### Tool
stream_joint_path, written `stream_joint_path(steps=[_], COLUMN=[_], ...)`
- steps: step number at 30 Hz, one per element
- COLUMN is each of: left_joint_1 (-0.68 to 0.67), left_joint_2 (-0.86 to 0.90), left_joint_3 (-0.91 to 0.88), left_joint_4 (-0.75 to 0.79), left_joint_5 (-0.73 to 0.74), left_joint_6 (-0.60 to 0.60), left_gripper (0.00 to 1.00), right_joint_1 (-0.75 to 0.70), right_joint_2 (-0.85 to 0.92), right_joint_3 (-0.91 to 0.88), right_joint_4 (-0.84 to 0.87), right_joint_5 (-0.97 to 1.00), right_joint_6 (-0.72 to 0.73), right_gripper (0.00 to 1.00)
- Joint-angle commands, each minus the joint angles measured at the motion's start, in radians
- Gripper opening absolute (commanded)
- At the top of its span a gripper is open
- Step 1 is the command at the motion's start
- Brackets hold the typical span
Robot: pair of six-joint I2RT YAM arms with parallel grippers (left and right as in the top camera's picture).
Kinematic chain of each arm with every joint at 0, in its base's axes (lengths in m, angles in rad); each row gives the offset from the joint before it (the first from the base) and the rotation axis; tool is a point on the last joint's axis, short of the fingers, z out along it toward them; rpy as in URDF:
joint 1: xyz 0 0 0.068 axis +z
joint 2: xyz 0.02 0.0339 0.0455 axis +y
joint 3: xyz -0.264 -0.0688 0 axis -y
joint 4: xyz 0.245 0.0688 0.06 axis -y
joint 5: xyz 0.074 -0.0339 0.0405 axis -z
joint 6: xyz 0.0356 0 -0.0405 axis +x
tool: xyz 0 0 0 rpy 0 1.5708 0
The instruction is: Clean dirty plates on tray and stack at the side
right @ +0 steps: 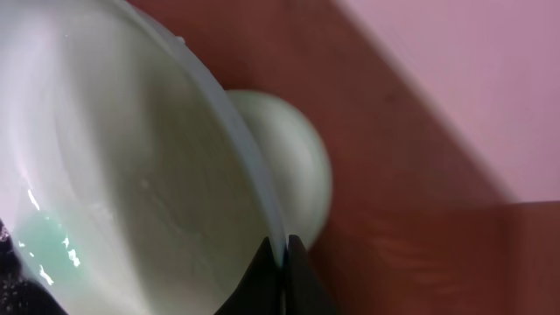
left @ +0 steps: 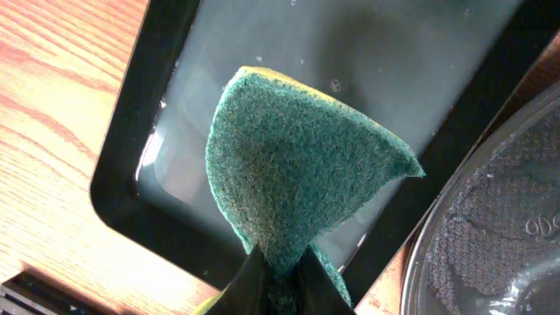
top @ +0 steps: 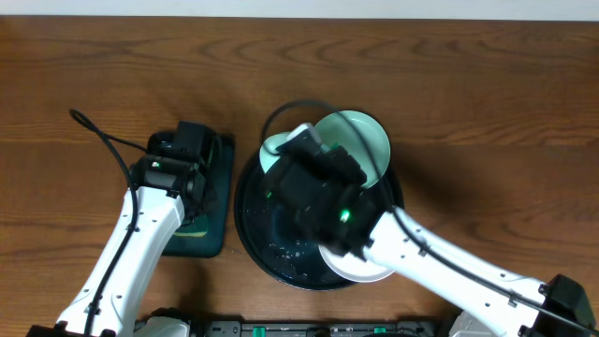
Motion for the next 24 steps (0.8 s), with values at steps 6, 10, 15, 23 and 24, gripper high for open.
stream_joint_path(steps=[6, 10, 15, 23, 24], left_joint_1=[0.006, 0.006, 0.006, 0.006, 0.006], left_joint_2=[0.005, 0.005, 0.005, 0.005, 0.005], left_joint_3=[-0.003, -0.003, -0.003, -0.003, -0.003], left_joint_4=[0.001, 0.001, 0.001, 0.001, 0.001], left_joint_5=[-0.028, -0.028, -0.028, -0.028, -0.028], left_joint_6=[-0.013, -0.013, -0.013, -0.013, -0.013], left_gripper=[0.07, 0.07, 0.07, 0.07, 0.07], right_joint_1=[0.190, 0.238, 0.250, 0.261, 0.269], right_joint_2=[-0.008, -0.008, -0.008, -0.008, -0.008], right_joint_3=[0.033, 0.032, 0.032, 0.032, 0.032], right_joint_4=[0.000, 0.000, 0.000, 0.001, 0.001], right_joint_5=[0.539, 0.618, 0.644, 0.645, 0.639], right_joint_6=[-0.140, -0.200, -0.217, -0.257, -0.255], right_gripper=[0.01, 0.01, 0.01, 0.01, 0.01])
